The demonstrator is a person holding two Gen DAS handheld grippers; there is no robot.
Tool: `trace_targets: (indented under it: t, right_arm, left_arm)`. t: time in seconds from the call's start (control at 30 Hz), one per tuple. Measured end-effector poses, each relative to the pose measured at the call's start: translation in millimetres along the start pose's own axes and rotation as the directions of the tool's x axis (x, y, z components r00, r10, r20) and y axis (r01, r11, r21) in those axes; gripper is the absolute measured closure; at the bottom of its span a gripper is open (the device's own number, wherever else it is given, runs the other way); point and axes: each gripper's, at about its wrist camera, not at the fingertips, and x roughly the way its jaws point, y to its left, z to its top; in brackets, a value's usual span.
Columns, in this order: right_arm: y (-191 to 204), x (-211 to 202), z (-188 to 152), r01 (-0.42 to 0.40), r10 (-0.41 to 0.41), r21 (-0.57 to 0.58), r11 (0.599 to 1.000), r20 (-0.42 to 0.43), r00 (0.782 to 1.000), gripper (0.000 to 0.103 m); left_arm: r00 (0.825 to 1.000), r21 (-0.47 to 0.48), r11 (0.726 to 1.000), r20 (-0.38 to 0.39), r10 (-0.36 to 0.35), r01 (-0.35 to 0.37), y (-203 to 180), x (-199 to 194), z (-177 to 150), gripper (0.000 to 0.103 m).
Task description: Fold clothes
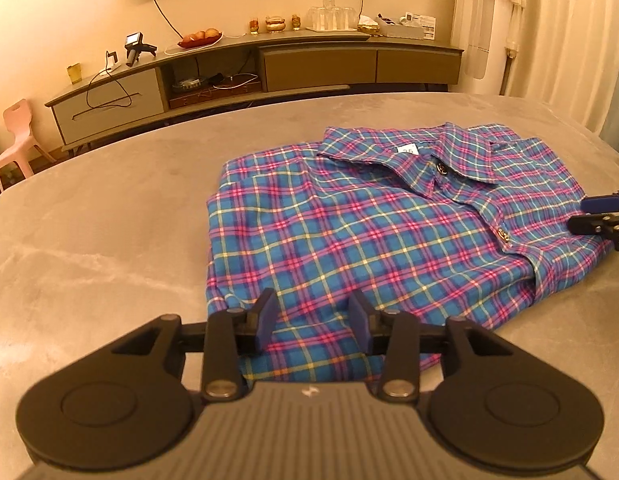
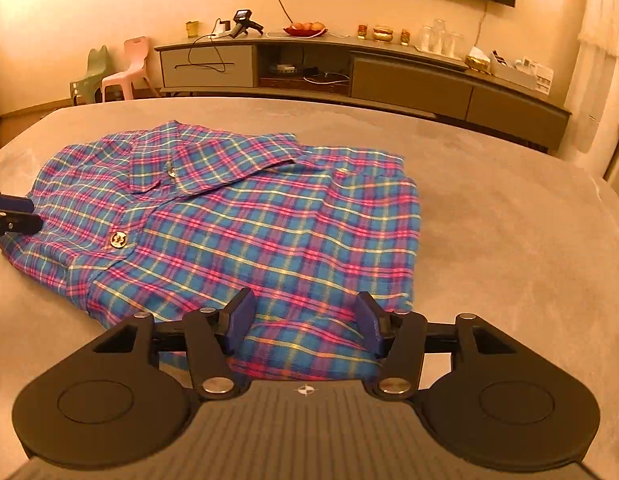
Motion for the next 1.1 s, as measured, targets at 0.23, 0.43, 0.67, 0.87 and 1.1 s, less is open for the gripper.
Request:
trace_targets:
  t: [0.23,0.43,0.67,0.87,1.1]
  right_arm:
    - [-31.3,-28.6,-8.2,0.120,-0.119,0.059,0.991,-0.019,0.993,0.047]
    - [-20.4,-74.0,-2.3,0.145,-0.159,0.118,0.982,0.126,0.979,0.024]
    - [24.0,-87.2,-15.7,0.034,-0.046,0.124,0.992,0.098,0.994,0.017]
    - [30.7,-97.5,-26.6,0.053,-0.065,0.153,0.987,0.080,0.995,0.016]
    - [39.2,-99.2,-37.4,0.068,-0.079,0.164,0.984,0.060,0.995,0.012]
  left_arm:
    - [0.999,-0.114,0.993,0.026,0.019,-0.016,11.5,-34.1,7.8,0.065]
    - [0.992,-0.237,0.971,0.128,0.007,0.024,17.6,-83.7,16.7,0.009]
    - [0.995,-0.119,0.992,0.086,-0.042,0.052,-45.6,-78.3,9.4,0.009]
    - [0.996,-0.147,0.987,0.063,-0.058,0.066,-72.0,-78.2,-8.3,0.000]
    - [0.999,-0.159,0.986,0.035,-0.038,0.043,-90.1,-81.8,-26.9,0.000]
